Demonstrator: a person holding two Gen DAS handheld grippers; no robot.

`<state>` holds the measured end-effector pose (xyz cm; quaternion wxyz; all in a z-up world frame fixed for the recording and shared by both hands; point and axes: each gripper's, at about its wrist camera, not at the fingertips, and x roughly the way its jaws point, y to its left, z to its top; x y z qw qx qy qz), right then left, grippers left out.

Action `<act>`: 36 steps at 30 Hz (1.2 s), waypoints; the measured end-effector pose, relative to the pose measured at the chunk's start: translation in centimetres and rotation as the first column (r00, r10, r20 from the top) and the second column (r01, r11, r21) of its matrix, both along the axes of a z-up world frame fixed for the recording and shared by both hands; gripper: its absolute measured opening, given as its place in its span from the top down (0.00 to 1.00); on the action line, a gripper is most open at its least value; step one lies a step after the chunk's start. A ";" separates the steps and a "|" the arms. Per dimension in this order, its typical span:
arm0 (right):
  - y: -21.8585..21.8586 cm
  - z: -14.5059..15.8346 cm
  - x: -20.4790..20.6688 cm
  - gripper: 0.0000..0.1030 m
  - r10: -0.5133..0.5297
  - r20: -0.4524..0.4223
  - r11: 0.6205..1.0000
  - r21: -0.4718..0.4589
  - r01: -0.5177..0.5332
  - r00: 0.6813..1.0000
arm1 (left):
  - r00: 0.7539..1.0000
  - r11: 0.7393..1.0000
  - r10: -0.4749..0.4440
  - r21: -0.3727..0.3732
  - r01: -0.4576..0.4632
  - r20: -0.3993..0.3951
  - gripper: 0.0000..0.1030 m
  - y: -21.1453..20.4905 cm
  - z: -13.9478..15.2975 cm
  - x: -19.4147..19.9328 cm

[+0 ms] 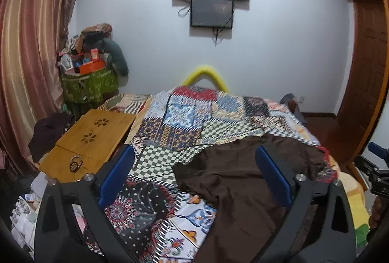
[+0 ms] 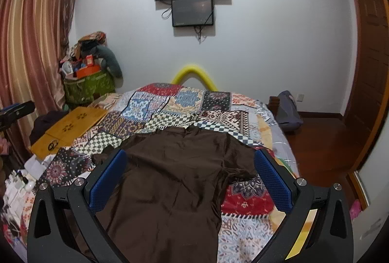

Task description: Fold small clothes

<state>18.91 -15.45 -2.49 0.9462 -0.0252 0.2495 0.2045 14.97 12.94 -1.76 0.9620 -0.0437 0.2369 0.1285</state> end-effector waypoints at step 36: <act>11.5 -9.4 14.0 0.31 0.280 -0.247 0.945 -0.102 -0.312 0.928 | 0.842 0.942 -0.083 -0.317 -0.108 -0.533 0.74 9.4 -22.8 20.7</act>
